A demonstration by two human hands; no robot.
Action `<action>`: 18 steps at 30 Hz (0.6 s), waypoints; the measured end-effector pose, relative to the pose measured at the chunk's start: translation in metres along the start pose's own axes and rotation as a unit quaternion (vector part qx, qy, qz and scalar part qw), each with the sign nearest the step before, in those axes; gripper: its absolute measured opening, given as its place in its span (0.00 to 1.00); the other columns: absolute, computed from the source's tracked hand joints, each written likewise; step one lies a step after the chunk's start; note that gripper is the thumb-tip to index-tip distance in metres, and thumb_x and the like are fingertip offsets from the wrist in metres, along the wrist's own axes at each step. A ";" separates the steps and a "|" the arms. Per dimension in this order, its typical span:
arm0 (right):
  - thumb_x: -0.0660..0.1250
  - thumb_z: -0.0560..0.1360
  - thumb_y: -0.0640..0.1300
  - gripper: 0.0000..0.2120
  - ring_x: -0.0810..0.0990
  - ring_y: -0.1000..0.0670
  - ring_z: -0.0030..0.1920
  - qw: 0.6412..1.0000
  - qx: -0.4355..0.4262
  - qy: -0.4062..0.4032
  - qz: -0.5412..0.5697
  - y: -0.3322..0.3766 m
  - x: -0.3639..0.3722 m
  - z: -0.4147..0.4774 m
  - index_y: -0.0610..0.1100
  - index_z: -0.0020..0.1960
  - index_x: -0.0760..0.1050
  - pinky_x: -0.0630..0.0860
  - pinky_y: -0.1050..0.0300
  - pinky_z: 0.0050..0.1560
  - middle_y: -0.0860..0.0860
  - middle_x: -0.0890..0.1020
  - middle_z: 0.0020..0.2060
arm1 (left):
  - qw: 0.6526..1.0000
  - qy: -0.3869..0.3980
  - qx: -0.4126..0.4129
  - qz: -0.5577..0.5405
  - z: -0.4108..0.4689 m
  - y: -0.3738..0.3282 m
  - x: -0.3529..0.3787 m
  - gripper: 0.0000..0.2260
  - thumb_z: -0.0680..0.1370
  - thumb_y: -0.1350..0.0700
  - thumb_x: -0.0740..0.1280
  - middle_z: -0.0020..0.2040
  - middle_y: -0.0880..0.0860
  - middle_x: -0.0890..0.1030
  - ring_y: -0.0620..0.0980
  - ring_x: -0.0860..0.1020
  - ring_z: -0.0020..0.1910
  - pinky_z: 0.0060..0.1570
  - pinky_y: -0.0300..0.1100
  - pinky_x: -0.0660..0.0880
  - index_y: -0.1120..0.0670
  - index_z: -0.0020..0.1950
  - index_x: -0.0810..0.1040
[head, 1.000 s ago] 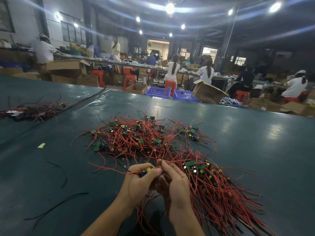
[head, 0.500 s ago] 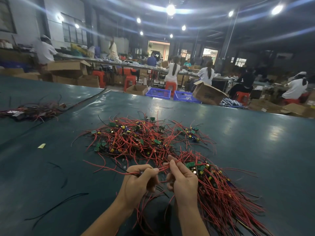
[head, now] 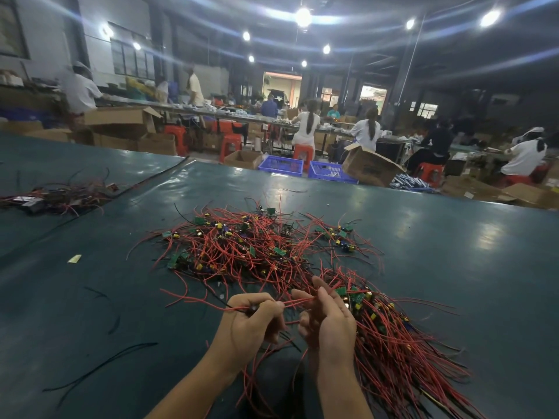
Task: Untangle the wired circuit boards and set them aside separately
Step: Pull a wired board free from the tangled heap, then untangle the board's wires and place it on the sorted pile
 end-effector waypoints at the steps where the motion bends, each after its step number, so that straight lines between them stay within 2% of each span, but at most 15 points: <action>1: 0.62 0.81 0.42 0.07 0.71 0.53 0.20 1.000 0.007 0.008 -0.013 -0.002 0.002 0.000 0.43 0.54 0.78 0.66 0.64 0.21 0.40 0.86 0.40 | 1.000 -0.009 0.000 0.001 0.001 0.000 -0.003 0.16 0.72 0.57 0.65 0.24 0.56 0.74 0.50 0.72 0.24 0.27 0.40 0.71 0.55 0.23 0.76; 3: 0.67 0.77 0.48 0.10 0.73 0.54 0.23 0.998 0.030 0.036 -0.044 -0.006 0.007 -0.004 0.44 0.54 0.80 0.68 0.64 0.22 0.43 0.87 0.43 | 0.999 -0.032 -0.001 0.002 0.003 0.000 -0.011 0.19 0.75 0.60 0.66 0.24 0.54 0.73 0.49 0.72 0.24 0.28 0.38 0.70 0.56 0.24 0.76; 5: 0.71 0.69 0.53 0.17 0.74 0.54 0.25 0.994 0.046 0.079 -0.064 -0.009 0.016 -0.009 0.42 0.51 0.83 0.67 0.64 0.24 0.44 0.87 0.43 | 0.999 -0.053 -0.004 0.003 0.005 0.001 -0.017 0.21 0.78 0.64 0.64 0.23 0.53 0.73 0.48 0.72 0.24 0.27 0.37 0.70 0.56 0.23 0.76; 8: 0.73 0.62 0.54 0.18 0.78 0.49 0.33 0.984 0.039 0.139 -0.102 -0.013 0.031 -0.019 0.42 0.45 0.86 0.71 0.60 0.30 0.44 0.86 0.41 | 0.997 -0.075 -0.009 0.001 0.006 0.000 -0.022 0.23 0.78 0.67 0.62 0.23 0.50 0.75 0.44 0.73 0.24 0.27 0.34 0.71 0.55 0.23 0.78; 10: 0.74 0.62 0.53 0.16 0.78 0.41 0.40 0.984 0.035 0.139 -0.106 -0.014 0.035 -0.022 0.42 0.44 0.86 0.73 0.55 0.38 0.41 0.84 0.41 | 0.997 -0.076 -0.006 0.003 0.007 0.000 -0.022 0.21 0.77 0.68 0.63 0.24 0.49 0.75 0.42 0.73 0.25 0.28 0.33 0.71 0.55 0.25 0.78; 11: 0.75 0.63 0.52 0.15 0.77 0.40 0.41 0.985 0.033 0.130 -0.107 -0.014 0.035 -0.023 0.43 0.43 0.86 0.73 0.54 0.39 0.39 0.83 0.40 | 0.997 -0.071 -0.003 0.009 0.007 0.000 -0.021 0.20 0.77 0.68 0.64 0.24 0.49 0.75 0.42 0.73 0.26 0.28 0.34 0.71 0.56 0.25 0.78; 13: 0.75 0.64 0.50 0.11 0.76 0.42 0.37 0.988 0.024 0.111 -0.109 -0.012 0.033 -0.022 0.44 0.41 0.86 0.72 0.56 0.35 0.38 0.80 0.37 | 0.998 -0.054 0.001 0.023 0.006 0.000 -0.017 0.18 0.75 0.64 0.67 0.24 0.48 0.73 0.42 0.72 0.25 0.27 0.34 0.70 0.54 0.25 0.76; 15: 0.74 0.68 0.45 0.04 0.76 0.47 0.29 0.989 0.016 0.094 -0.113 -0.010 0.028 -0.020 0.45 0.38 0.86 0.71 0.60 0.27 0.41 0.81 0.33 | 0.998 -0.039 0.004 0.048 0.005 0.000 -0.014 0.13 0.70 0.58 0.67 0.24 0.47 0.72 0.42 0.70 0.25 0.27 0.34 0.68 0.55 0.25 0.75; 16: 0.73 0.71 0.41 0.05 0.79 0.48 0.28 0.989 0.014 0.087 -0.115 -0.009 0.026 -0.018 0.44 0.38 0.86 0.73 0.61 0.25 0.42 0.83 0.33 | 0.998 -0.031 0.005 0.063 0.004 0.001 -0.012 0.12 0.69 0.56 0.66 0.24 0.48 0.72 0.43 0.70 0.25 0.27 0.35 0.67 0.56 0.25 0.75; 18: 0.70 0.75 0.36 0.09 0.84 0.48 0.31 0.991 0.024 0.068 -0.110 -0.011 0.022 -0.014 0.42 0.38 0.86 0.78 0.58 0.28 0.41 0.85 0.36 | 0.997 -0.013 0.006 0.082 0.002 0.001 -0.009 0.12 0.70 0.55 0.65 0.24 0.49 0.72 0.44 0.70 0.25 0.27 0.36 0.67 0.56 0.26 0.76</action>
Point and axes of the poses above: each hand's wrist, its own z-axis towards the middle knuckle, its own x-axis out of the palm, y = z × x, the point moved 8 cm from there along z, towards the middle knuckle
